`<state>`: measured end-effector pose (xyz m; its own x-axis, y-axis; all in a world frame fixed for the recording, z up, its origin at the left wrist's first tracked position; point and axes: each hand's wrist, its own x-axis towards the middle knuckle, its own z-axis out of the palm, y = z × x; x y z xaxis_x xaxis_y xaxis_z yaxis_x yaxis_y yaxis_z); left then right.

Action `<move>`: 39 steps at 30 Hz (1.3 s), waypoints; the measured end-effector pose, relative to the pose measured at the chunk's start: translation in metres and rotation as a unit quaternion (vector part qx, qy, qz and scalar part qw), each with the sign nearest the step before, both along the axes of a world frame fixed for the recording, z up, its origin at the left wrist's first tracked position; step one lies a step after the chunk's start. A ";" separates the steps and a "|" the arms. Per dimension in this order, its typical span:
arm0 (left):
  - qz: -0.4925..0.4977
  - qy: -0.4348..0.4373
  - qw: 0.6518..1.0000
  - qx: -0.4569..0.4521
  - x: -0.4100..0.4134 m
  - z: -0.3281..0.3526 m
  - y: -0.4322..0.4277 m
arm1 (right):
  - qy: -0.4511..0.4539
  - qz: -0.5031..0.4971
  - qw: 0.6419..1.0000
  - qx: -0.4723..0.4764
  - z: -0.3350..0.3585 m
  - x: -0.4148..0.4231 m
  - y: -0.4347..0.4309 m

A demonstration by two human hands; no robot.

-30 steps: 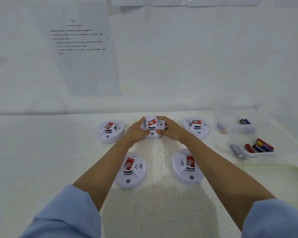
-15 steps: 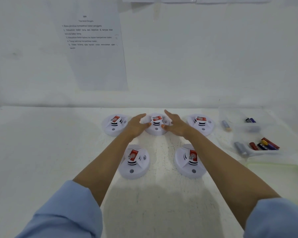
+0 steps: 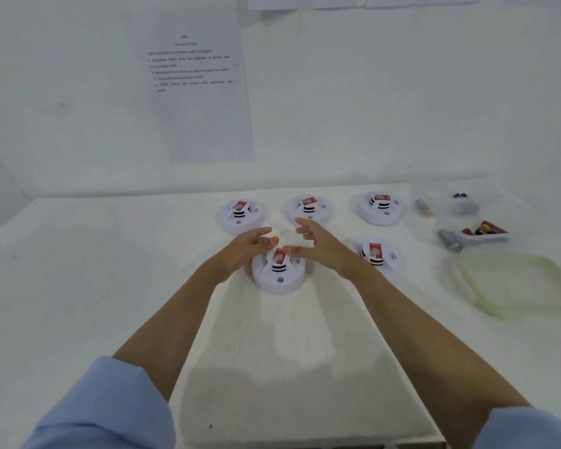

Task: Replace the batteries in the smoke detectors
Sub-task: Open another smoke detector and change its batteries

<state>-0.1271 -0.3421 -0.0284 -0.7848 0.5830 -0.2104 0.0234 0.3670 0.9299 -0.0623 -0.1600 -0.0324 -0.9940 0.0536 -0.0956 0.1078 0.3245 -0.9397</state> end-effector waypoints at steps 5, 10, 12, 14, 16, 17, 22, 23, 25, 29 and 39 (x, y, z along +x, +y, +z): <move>-0.083 0.045 0.992 -0.081 0.017 -0.006 -0.013 | -0.057 0.054 0.995 0.067 -0.012 0.022 -0.011; -0.073 0.089 0.990 -0.076 0.022 -0.015 -0.013 | -0.015 0.030 0.995 0.093 -0.018 0.025 -0.019; -0.066 0.109 0.989 -0.074 0.022 -0.017 -0.012 | -0.011 0.022 0.996 0.088 -0.018 0.026 -0.019; -0.062 0.113 0.989 -0.070 0.021 -0.018 -0.012 | -0.007 0.019 0.996 0.087 -0.018 0.026 -0.018; -0.057 0.108 0.990 -0.064 0.020 -0.016 -0.011 | 0.000 0.015 0.997 0.080 -0.017 0.027 -0.017; -0.055 0.108 0.991 -0.058 0.020 -0.015 -0.010 | 0.000 0.011 0.998 0.068 -0.015 0.027 -0.016; -0.056 0.115 0.991 -0.027 0.019 0.011 0.010 | 0.017 -0.001 0.999 0.049 0.009 0.027 0.003; -0.059 0.118 0.991 -0.022 0.019 0.018 0.018 | 0.023 -0.001 0.999 0.041 0.017 0.027 0.010; -0.062 0.126 0.990 -0.010 0.018 0.031 0.035 | 0.043 0.000 0.999 0.025 0.034 0.029 0.026; -0.074 0.150 0.986 0.007 0.020 0.054 0.081 | 0.063 -0.005 0.998 0.029 0.059 0.036 0.071; -0.118 0.171 0.978 0.027 0.040 0.075 0.242 | 0.102 0.012 0.994 -0.038 0.095 0.058 0.217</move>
<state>-0.0870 -0.1005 0.0469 -0.6463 0.7592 0.0776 0.4145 0.2638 0.8710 -0.0039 0.0566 0.0630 -0.9939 0.0305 0.1056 -0.0945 0.2526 -0.9629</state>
